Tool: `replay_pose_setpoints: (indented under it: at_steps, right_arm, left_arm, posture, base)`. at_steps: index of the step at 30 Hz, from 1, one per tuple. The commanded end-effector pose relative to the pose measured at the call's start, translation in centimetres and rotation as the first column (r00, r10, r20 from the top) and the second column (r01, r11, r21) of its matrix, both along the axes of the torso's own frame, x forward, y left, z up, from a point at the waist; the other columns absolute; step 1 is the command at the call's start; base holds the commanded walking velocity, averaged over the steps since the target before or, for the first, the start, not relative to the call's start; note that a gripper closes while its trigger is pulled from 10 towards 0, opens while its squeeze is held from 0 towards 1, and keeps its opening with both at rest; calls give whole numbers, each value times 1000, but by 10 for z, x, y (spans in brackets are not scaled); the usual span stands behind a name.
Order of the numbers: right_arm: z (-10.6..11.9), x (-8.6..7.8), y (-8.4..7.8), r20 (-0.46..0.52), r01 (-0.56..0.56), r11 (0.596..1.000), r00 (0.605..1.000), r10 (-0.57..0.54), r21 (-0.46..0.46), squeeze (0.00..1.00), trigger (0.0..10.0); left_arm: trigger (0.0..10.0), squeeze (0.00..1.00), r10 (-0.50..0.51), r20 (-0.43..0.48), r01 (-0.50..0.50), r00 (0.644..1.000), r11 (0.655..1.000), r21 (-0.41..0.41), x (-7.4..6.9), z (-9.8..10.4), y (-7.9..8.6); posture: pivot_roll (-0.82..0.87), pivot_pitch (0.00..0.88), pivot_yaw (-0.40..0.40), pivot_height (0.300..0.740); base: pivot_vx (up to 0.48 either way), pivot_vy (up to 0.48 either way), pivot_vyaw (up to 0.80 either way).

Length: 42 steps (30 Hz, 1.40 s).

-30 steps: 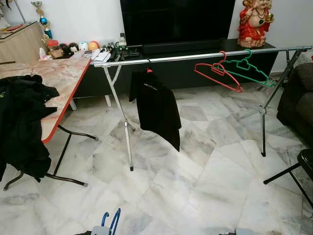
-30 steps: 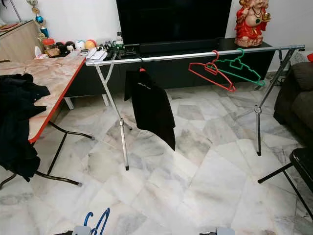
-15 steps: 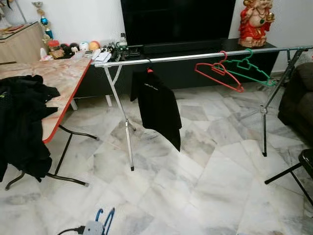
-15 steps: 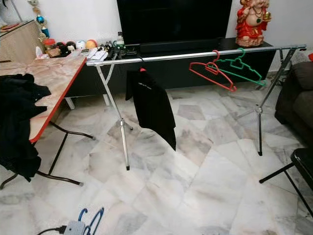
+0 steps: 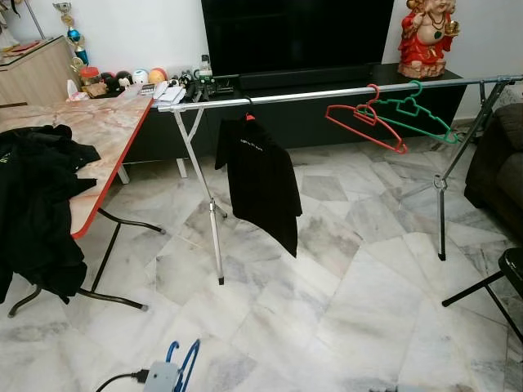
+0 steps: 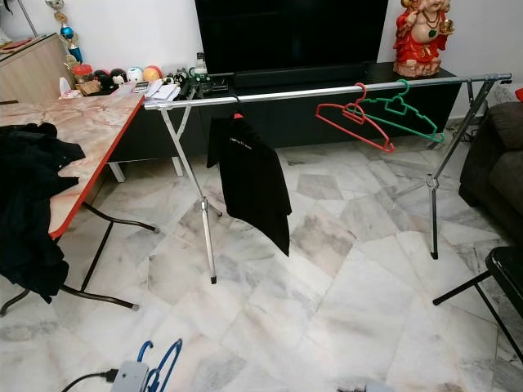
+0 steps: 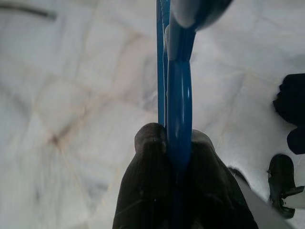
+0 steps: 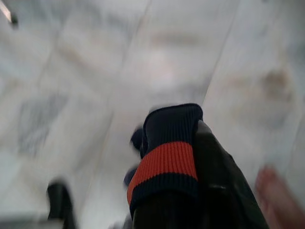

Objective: Hang hanger

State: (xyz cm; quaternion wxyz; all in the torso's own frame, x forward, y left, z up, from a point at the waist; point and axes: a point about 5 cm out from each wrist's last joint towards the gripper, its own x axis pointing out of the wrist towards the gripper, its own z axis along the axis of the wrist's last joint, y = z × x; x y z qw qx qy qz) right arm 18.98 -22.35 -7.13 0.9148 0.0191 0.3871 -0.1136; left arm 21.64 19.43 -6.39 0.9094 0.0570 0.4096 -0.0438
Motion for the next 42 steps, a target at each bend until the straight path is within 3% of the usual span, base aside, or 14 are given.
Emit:
replay_pose_setpoints:
  at_steps: [1,7,11,13,15,16,18,20,21,22,25,28,35,42]
  right_arm:
    - [22,31,-9,143,-2,1000,990,6,-30,0,10000]
    - [59,77,-8,304,-82,993,947,103,-80,0,10000]
    - [57,87,17,171,-314,936,925,339,-158,0,10000]
    - [65,97,29,172,-439,870,861,478,-225,0,10000]
    - [74,108,35,211,-464,855,834,510,-229,0,10000]
    - [87,119,37,251,-459,852,819,516,-252,0,10000]
    - [94,125,36,269,-450,851,814,515,-270,0,10000]
    - [114,142,37,332,-414,863,802,496,-288,0,10000]
    - [114,142,37,332,-414,863,802,496,-288,0,10000]
    - [126,151,40,362,-410,860,786,502,-303,0,10000]
    - [135,159,44,376,-410,857,775,508,-311,0,10000]
    - [141,164,46,373,-402,858,779,504,-320,0,10000]
    - [151,173,48,406,-325,906,815,414,-272,0,10000]
    - [159,179,49,435,-270,939,834,339,-215,0,10000]
  left_arm:
    - [10000,0,-131,37,130,991,991,39,13,9,-2]
    - [10000,0,-291,66,288,954,956,55,29,22,-5]
    - [10000,0,-423,44,418,905,904,85,38,28,-11]
    - [10000,0,-518,41,513,854,853,101,47,36,-15]
    - [10000,0,-578,32,574,815,814,90,53,42,-19]
    - [10000,0,-640,22,638,768,767,64,57,47,-25]
    - [10000,0,-663,18,662,748,748,48,59,49,-27]
    - [10000,0,-734,16,734,678,679,13,65,58,-35]
    - [10000,0,-734,16,734,678,679,13,65,58,-35]
    - [10000,0,-780,21,781,625,625,-14,68,64,-42]
    - [10000,0,-811,43,812,583,580,-63,74,73,-48]
    - [10000,0,-861,48,859,506,499,-115,74,81,-51]
    - [10000,0,-827,232,855,512,468,-222,90,111,-70]
    - [10000,0,-803,315,858,506,431,-279,93,122,-89]
  posture:
    - [-31,1,50,740]
    - [-29,3,43,740]
    - [-30,4,39,740]
    - [-16,3,33,740]
    - [-16,4,30,740]
    - [-19,3,30,740]
    - [-19,3,30,740]
    - [-38,0,30,740]
    - [-38,0,30,740]
    - [-40,0,30,740]
    - [-42,0,27,740]
    - [-43,0,22,740]
    - [-36,0,19,740]
    - [-36,0,17,740]
  base:
    - [0,0,0]
    - [0,0,0]
    - [0,0,0]
    - [0,0,0]
    - [0,0,0]
    - [0,0,0]
    - [0,0,0]
    - [0,0,0]
    - [0,0,0]
    - [0,0,0]
    - [0,0,0]
    - [0,0,0]
    - [0,0,0]
    - [0,0,0]
